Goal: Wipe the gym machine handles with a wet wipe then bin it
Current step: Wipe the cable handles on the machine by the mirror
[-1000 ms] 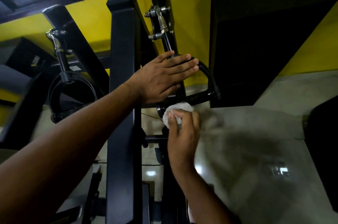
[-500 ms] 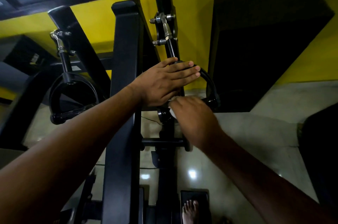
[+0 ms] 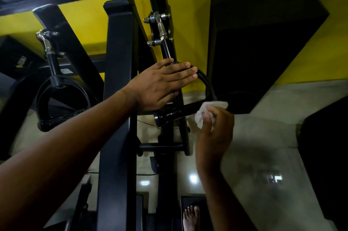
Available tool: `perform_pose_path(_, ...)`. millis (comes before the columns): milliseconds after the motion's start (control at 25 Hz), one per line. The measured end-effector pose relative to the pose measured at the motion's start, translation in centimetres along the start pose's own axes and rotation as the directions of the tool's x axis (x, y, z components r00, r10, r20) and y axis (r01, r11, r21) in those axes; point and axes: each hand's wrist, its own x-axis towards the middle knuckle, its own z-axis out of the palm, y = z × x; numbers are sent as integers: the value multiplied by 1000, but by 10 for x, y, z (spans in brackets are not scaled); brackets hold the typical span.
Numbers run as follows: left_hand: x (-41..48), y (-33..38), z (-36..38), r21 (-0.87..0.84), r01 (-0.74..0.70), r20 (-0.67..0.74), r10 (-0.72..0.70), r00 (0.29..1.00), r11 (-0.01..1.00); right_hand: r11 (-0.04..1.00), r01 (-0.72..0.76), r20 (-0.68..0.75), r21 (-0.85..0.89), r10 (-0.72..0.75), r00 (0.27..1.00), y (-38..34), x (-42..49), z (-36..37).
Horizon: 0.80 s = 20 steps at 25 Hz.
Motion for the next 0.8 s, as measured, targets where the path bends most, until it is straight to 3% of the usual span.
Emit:
perform_pose_path(40,0,1,0,8,3,4,-3,1000,1000,901,-333,-36,279,356,934,-10,-7,7)
perform_pose_path(80,0,1,0,17,6,9,-6,1000,1000,621,-558,87,550,622,778,-20,-9,15)
perform_pose_path(120,1,1,1,22,8,14,-8,1000,1000,302,-629,263,716,719,644,-28,-8,21)
perform_pose_path(160,1,2,1,26,10,16,-11,1000,1000,63,-624,400,779,717,572,-32,-6,26)
perform_pose_path(200,1,2,1,26,13,17,-14,1000,1000,-78,-605,486,793,680,550,-36,-6,29)
perform_pose_path(240,0,2,1,23,15,19,-15,1000,1000,-150,-600,542,786,636,550,-41,-8,30)
perform_pose_path(360,0,1,1,29,16,21,-17,1000,999,-146,-695,622,704,598,505,-43,-10,28)
perform_pose_path(480,1,2,2,31,29,19,-30,999,999,-41,-681,551,731,623,554,-42,-7,27)
perform_pose_path(560,2,4,2,34,29,20,-30,999,999,11,-708,539,706,641,547,-47,-15,30)
perform_pose_path(680,2,3,1,32,33,23,-33,999,999,-54,-671,540,740,642,544,-51,-21,32)
perform_pose_path(720,1,3,1,29,37,20,-38,999,999,-16,-645,497,764,653,572,-47,-19,35)
perform_pose_path(760,1,4,2,26,37,17,-37,999,999,87,-652,445,753,662,603,-46,-20,37)
perform_pose_path(800,2,4,2,24,34,16,-34,999,999,261,-677,383,688,662,644,-48,-25,38)
